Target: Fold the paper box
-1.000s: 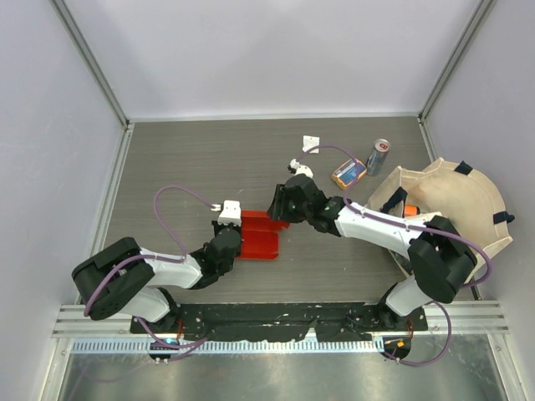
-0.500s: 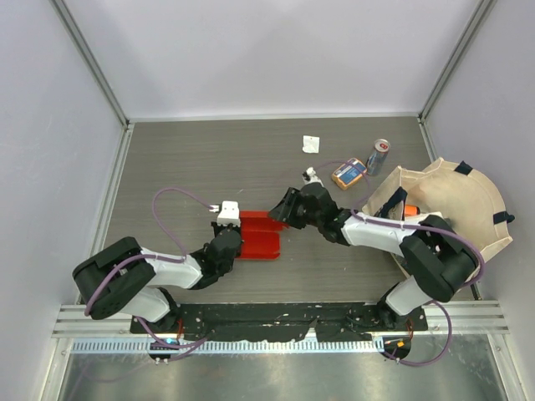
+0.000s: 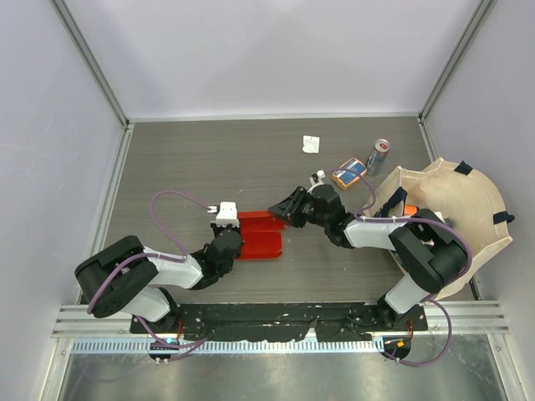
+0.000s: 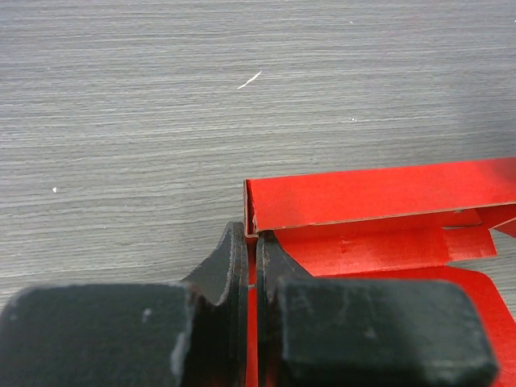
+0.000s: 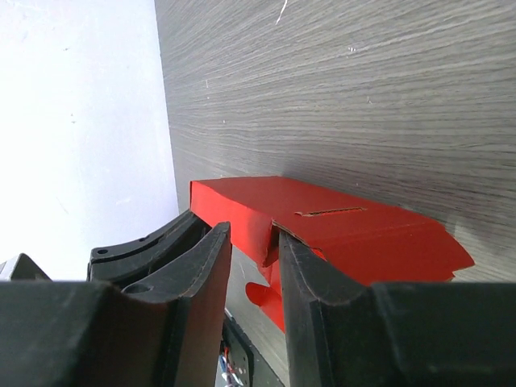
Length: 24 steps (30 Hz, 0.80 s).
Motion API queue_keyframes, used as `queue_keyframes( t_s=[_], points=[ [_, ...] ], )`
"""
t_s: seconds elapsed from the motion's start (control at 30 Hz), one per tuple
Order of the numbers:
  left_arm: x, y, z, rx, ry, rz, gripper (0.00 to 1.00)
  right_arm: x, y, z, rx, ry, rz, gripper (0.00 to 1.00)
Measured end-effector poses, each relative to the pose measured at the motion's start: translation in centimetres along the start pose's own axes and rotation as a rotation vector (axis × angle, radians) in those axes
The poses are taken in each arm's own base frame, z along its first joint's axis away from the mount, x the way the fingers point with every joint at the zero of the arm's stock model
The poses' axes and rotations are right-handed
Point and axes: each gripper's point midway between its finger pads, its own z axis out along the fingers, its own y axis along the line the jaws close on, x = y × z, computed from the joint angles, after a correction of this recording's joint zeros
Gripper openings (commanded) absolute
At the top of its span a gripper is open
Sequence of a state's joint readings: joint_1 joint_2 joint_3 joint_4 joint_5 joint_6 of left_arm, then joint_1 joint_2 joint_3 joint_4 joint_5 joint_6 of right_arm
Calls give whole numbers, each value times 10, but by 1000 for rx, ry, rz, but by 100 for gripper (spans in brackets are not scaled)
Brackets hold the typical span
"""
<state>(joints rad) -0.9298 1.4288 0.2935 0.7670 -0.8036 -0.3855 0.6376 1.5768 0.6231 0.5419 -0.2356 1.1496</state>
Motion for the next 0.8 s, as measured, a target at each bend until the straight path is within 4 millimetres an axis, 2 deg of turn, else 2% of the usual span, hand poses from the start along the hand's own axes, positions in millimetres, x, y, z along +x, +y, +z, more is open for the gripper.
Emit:
queue_keyframes(
  t_s=[0.07, 0.17, 0.2, 0.3, 0.47, 0.5, 0.57, 0.6, 0.7, 0.8],
  points=[
    [1, 1, 0, -1, 3, 3, 0, 2, -2, 3, -1, 11, 11, 36],
    [1, 1, -1, 0, 3, 4, 0, 5, -3, 3, -2, 24, 20, 27],
    [2, 0, -1, 1, 3, 3, 0, 5, -2, 3, -4, 25, 23, 16],
    [1, 0, -1, 0, 1, 1, 0, 5, -1, 4, -5, 26, 36, 1],
    [0, 0, -1, -3, -5, -17, 0, 0, 3, 4, -25, 5, 70, 1],
    [0, -1, 0, -2, -6, -20, 0, 0, 2, 3, -28, -1, 72, 10],
    [2, -1, 0, -1, -1, -17, 0, 0, -3, 2, -20, -7, 71, 35],
    [3, -2, 0, 0, 1, -14, 0, 0, -5, 2, -11, -10, 57, 43],
    [4, -2, -1, 1, 3, -9, 0, -1, -13, -2, 29, -24, -10, 50],
    [5, -2, -1, -4, 2, -8, 0, -4, -11, -16, 76, -64, -134, 50]
  ],
)
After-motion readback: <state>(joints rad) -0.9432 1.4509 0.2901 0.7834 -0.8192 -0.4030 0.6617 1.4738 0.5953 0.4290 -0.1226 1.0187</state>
